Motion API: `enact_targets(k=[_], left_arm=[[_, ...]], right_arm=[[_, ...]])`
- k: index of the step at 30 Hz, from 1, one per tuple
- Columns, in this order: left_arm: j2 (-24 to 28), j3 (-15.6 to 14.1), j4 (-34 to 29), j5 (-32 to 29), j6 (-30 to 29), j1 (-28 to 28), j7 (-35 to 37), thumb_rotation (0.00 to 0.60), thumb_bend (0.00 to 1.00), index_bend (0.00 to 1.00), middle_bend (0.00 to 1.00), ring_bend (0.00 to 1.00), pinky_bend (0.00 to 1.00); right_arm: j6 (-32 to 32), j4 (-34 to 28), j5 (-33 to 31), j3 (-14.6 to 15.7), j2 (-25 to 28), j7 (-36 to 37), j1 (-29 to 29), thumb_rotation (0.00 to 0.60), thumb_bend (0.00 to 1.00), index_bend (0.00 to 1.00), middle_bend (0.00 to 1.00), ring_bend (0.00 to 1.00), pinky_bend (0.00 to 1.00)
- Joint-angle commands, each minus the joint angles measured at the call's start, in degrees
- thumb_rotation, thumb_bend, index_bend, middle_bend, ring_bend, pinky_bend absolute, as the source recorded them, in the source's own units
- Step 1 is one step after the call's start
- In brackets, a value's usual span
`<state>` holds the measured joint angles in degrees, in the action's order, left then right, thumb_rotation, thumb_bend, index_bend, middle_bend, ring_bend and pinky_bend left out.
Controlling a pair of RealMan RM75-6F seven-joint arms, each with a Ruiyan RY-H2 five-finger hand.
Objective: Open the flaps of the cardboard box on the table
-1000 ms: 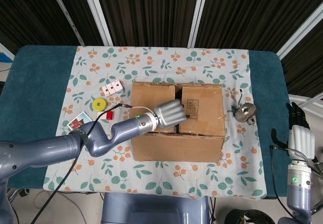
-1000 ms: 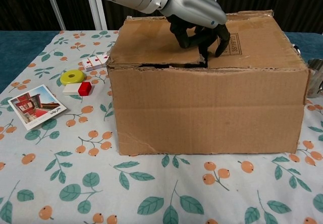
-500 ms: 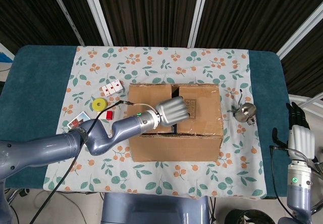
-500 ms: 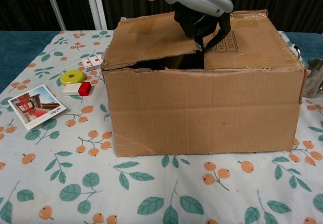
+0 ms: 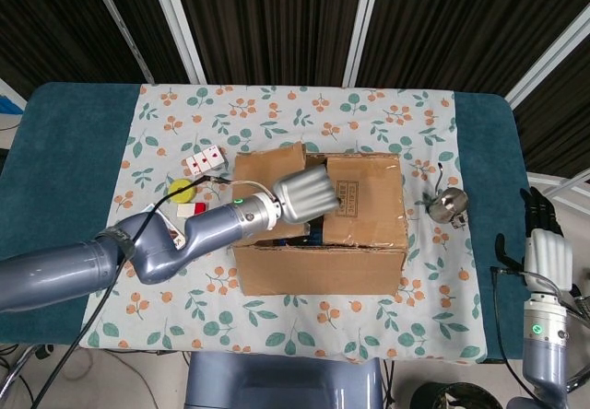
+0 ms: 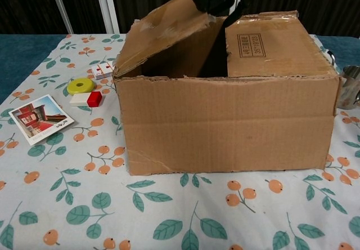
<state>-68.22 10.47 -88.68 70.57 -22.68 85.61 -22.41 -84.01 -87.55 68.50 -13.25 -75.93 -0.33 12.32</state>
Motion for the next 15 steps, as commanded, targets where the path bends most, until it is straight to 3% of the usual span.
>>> enact_targets(k=[1, 15], left_arm=[[5.22, -0.56, -4.6, -0.37, -0.61, -0.46, -0.78, 0.6, 1.0, 0.44, 0.68, 0.49, 0.47], [17.5, -2.39, -14.87, 0.5, -2.08, -3.13, -2.2, 0.6, 1.0, 0.45, 0.68, 0.49, 0.48]], right_arm=[[0.08, -0.09, 0.06, -0.1, -0.06, -0.1, -0.11, 0.6, 0.54, 0.0, 0.0, 0.0, 0.23], [0.59, -0.46, 0.36, -0.68, -0.17, -0.22, -0.62, 0.6, 0.54, 0.0, 0.0, 0.0, 0.23]])
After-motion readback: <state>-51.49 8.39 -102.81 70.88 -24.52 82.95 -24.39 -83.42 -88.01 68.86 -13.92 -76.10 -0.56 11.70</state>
